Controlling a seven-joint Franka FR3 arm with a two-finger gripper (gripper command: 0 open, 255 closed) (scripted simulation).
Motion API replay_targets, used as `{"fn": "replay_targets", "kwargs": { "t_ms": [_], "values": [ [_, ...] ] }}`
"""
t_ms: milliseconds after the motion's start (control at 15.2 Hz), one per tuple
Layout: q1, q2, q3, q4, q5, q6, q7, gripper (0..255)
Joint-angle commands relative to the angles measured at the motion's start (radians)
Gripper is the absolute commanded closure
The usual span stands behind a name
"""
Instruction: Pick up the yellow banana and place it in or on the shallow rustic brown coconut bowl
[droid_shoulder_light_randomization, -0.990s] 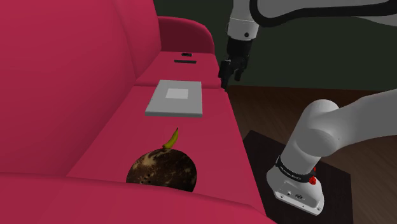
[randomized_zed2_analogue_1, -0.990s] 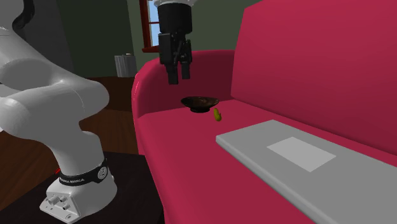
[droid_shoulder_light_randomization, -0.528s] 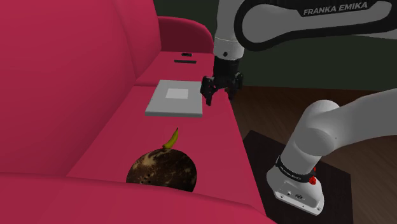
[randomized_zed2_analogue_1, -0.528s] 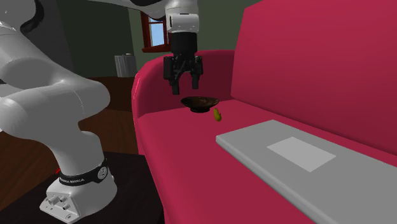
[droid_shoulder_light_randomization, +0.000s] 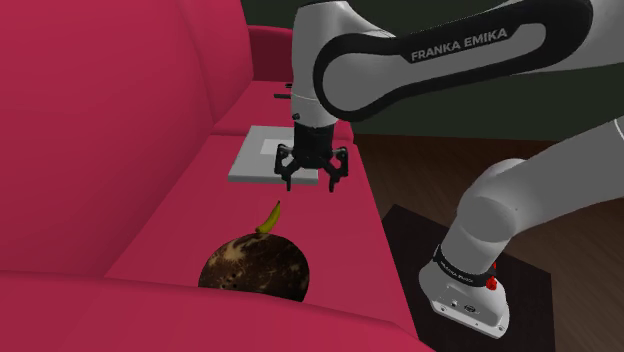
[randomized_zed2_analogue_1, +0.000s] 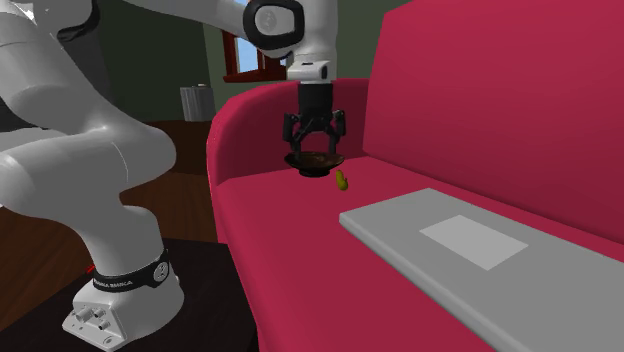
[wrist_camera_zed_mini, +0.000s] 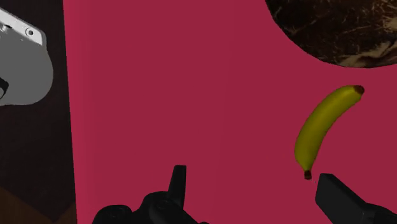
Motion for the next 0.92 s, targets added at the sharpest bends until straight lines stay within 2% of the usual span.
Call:
{"fn": "replay_targets", "kwargs": {
  "t_ms": [0,198,396,858],
  "values": [
    [-0.048,0.075,0.078,0.043,0.013,0.046,0.146,0],
    [-0.134,0.194,0.194,0.107,-0.002,0.117,0.354,0],
    [-0.220,0.314,0.301,0.169,-0.053,0.179,0.546,0],
    [-0.243,0.384,0.354,0.117,-0.089,0.289,0.578,0]
  ]
}}
